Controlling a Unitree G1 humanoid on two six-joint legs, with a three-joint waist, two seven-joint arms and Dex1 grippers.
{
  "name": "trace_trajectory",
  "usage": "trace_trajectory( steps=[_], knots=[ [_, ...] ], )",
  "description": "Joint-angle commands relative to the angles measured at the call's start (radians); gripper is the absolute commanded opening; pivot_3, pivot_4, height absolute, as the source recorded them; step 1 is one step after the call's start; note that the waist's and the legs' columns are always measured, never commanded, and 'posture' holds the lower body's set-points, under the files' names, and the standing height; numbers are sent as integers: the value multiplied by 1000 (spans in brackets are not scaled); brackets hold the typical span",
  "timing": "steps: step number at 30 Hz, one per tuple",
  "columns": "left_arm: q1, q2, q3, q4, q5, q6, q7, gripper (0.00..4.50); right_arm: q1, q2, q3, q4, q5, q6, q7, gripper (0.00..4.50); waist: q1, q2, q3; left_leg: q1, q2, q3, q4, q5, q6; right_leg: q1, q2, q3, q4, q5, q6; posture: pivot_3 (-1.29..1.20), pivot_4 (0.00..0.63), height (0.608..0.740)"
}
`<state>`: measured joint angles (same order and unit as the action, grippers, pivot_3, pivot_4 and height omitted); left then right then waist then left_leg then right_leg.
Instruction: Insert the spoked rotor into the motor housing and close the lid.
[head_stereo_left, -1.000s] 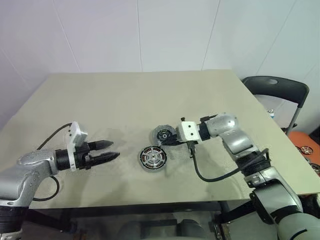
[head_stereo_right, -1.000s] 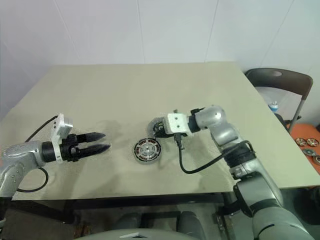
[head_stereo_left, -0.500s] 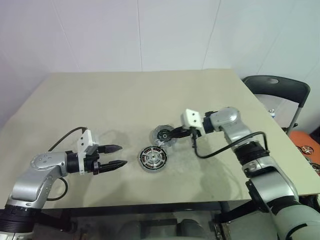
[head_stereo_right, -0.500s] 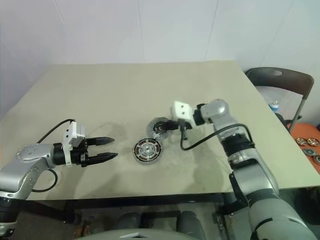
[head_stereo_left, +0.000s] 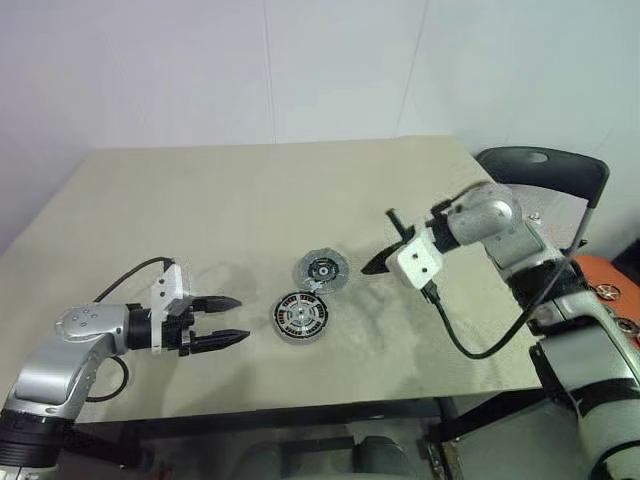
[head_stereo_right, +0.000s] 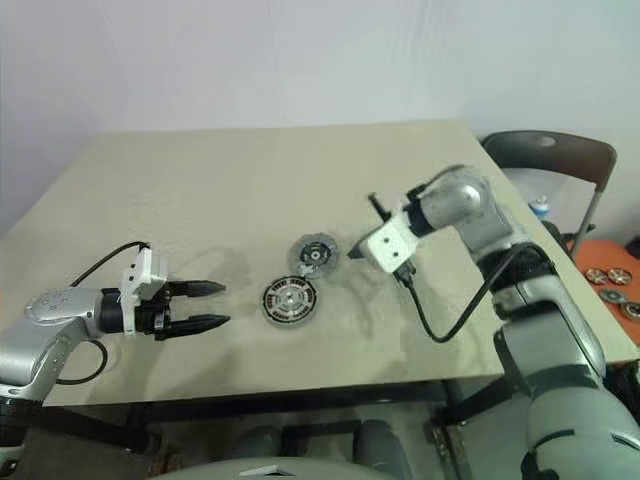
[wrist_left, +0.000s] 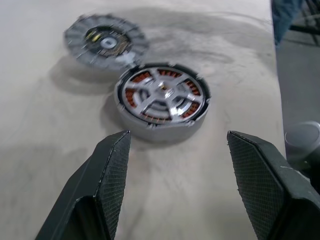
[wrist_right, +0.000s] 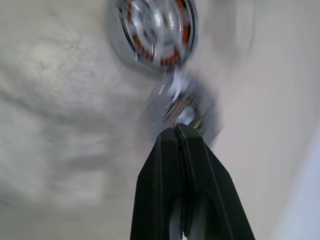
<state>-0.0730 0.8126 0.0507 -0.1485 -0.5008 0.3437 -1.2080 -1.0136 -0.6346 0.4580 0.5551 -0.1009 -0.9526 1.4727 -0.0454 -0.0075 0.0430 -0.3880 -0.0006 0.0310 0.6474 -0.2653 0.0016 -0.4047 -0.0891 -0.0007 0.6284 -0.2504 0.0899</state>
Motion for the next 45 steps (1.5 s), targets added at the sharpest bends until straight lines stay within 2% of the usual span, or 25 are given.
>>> trace_trajectory(
  steps=[1,9,15,19,20,23,26,34,45],
  knots=[
    [-29,-19,-12,-10,13,-25,2,3283,-55,35,88,60,-31,-240,-12,0,0,-2,-1,1,0,0,0,0,0,1,1,0,0,0,0,0,0,740],
    [2,-16,6,-85,-10,5,17,3283,-137,93,203,189,-35,-327,-57,0,1,-2,0,4,1,-1,2,0,0,4,0,1,2,-1,-2,0,0,740],
    [14,17,46,-80,-11,17,21,3283,-158,158,213,232,-104,-307,-135,0,1,-1,0,5,2,-1,1,0,-1,3,0,1,3,-1,-2,0,0,740],
    [26,22,63,-76,-11,16,18,3283,-143,155,234,199,-20,-242,-95,0,4,-1,0,5,1,-1,1,0,-1,3,0,1,3,-1,-2,0,0,740],
    [28,19,67,-77,-13,18,20,3316,-138,152,240,188,2,-225,-77,395,3,-1,0,5,1,-1,1,0,-1,4,0,1,2,-1,-2,0,0,740],
    [35,12,73,-86,-23,30,24,3316,-131,151,243,167,30,-198,-57,1187,2,-2,0,5,1,-1,1,0,-1,4,-1,1,2,-1,-2,0,0,740],
    [40,15,72,-81,-21,26,21,3316,-138,162,244,188,-28,-219,-84,2132,2,-2,0,5,1,-1,1,0,-1,3,-1,1,3,-1,-2,0,0,740],
    [25,4,60,-69,-20,24,26,3316,-126,212,262,299,-180,-257,-179,2132,1,-2,0,5,1,-1,1,0,-1,3,0,1,3,-1,-2,0,0,740],
    [39,-21,45,-76,-8,21,47,3316,-96,228,313,357,-237,-286,-224,2132,1,-2,0,5,1,-1,1,0,-1,3,0,1,3,0,-1,0,0,740]
  ],
)
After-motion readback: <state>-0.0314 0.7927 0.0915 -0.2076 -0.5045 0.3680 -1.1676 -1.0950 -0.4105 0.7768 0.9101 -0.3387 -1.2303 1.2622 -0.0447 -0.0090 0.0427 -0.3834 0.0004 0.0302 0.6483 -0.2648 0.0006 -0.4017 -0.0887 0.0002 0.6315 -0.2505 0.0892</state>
